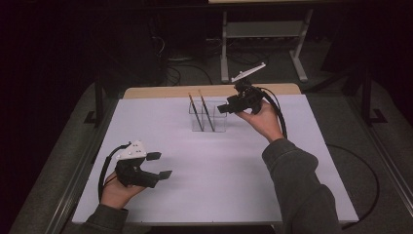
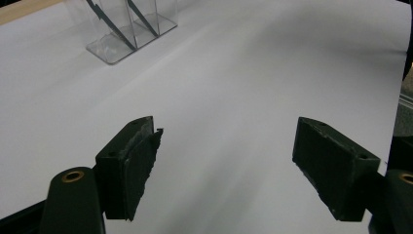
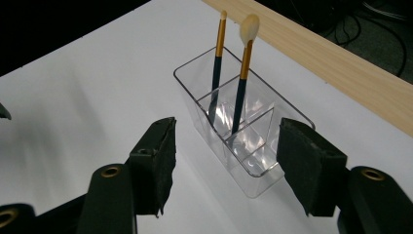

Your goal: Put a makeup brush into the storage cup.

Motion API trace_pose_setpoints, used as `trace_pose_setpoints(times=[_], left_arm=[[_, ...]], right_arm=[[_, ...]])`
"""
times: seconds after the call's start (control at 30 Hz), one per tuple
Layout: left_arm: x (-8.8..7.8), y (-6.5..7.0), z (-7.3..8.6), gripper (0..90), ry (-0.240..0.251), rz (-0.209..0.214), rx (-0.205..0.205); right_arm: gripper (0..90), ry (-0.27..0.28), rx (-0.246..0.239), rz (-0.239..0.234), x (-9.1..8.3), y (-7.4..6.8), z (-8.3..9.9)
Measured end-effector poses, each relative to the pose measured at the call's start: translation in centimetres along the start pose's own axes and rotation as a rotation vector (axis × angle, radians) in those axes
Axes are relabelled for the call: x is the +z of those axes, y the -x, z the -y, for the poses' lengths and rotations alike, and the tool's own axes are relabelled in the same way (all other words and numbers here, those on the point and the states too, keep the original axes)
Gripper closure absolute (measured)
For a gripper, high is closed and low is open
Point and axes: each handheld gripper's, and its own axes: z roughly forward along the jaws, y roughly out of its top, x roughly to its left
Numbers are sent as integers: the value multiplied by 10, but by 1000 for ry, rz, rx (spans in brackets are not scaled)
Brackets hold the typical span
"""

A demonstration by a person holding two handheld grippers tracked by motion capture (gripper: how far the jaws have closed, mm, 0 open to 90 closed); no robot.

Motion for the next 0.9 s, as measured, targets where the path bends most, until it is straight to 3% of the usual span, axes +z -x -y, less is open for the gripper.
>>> trace_pose_setpoints(times=[0.03,0.1,0.63,0.73,0.9], left_arm=[[0,0,0,231,0,0,1],[0,0,0,230,3,0,-2],[-1,-1,0,215,5,-5,-9],[-1,-1,1,214,5,-6,-7],[-1,-1,1,213,5,-7,-8]], right_arm=[[379,-8,16,-3,-2,-2,0],[374,-5,-6,3,-2,-2,0],[328,5,16,-10,-12,-8,14],[326,9,0,-5,-14,-8,18],[322,21,21,-19,-19,-10,24]])
